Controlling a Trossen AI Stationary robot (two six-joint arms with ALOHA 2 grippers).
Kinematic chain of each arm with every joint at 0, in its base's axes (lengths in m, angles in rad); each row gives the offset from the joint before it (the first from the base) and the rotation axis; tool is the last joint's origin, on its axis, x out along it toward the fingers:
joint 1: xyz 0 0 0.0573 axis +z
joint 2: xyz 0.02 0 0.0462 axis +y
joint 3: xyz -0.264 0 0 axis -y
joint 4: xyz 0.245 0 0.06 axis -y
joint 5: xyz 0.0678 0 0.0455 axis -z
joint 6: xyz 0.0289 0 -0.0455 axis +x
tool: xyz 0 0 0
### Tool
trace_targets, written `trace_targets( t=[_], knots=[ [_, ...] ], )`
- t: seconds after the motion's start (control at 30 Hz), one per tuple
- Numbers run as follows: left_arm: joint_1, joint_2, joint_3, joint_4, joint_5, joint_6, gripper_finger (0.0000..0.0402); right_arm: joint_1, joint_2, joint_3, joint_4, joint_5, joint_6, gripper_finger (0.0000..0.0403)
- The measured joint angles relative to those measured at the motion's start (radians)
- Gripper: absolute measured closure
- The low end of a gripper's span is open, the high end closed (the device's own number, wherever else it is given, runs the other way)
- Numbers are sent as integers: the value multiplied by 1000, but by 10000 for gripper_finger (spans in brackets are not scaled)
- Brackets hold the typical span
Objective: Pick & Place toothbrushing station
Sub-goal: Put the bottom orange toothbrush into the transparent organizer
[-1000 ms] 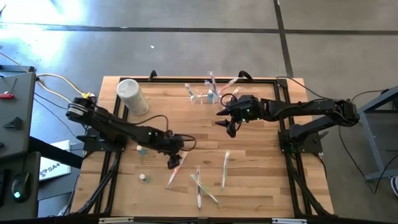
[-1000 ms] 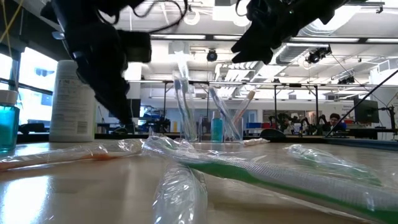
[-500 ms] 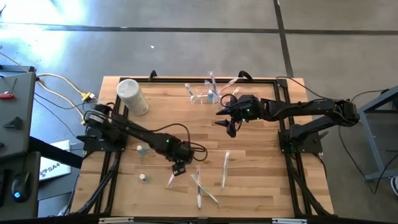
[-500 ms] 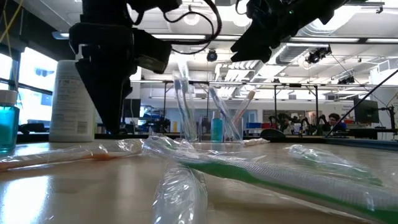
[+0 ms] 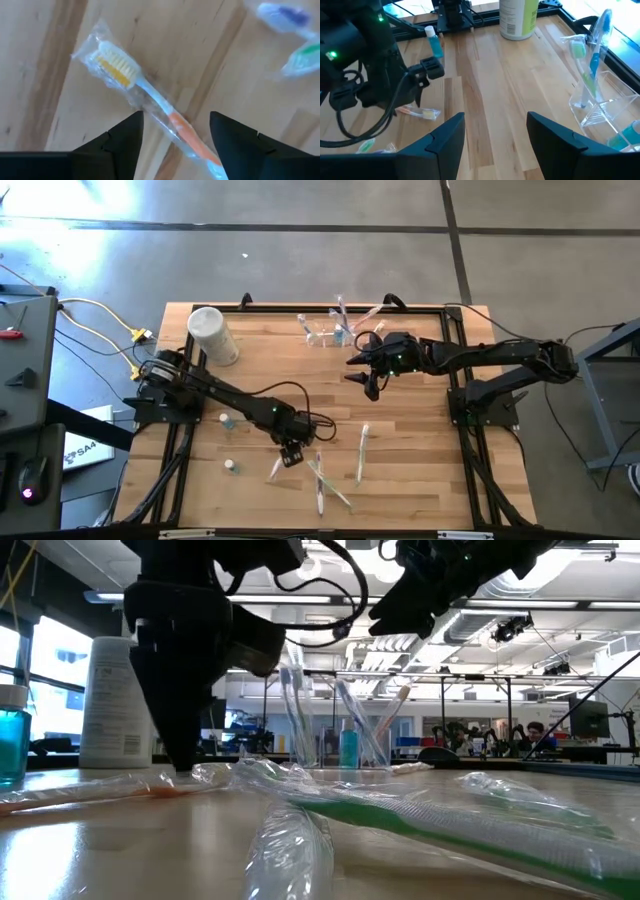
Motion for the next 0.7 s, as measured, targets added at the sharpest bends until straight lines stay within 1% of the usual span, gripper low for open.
trace_targets(
  t=[0.27,0.37,0.43,0.5,0.63,0.67,0.7],
  knots=[
    [2,39,0,9,31,11,190,15,0,0,-1,0,3,198],
    [1,39,0,8,29,19,208,26,0,0,-2,0,3,198],
    [1,40,0,4,24,10,235,33,0,0,-2,0,2,198],
    [1,41,0,-4,15,8,271,40,0,0,-2,0,1,198],
    [4,41,-2,-11,2,34,369,51,0,0,-2,0,1,198],
    [8,41,-2,4,11,41,382,53,0,0,-2,0,1,198],
    [13,42,0,20,18,47,386,56,0,0,-2,0,1,198]
  ],
)
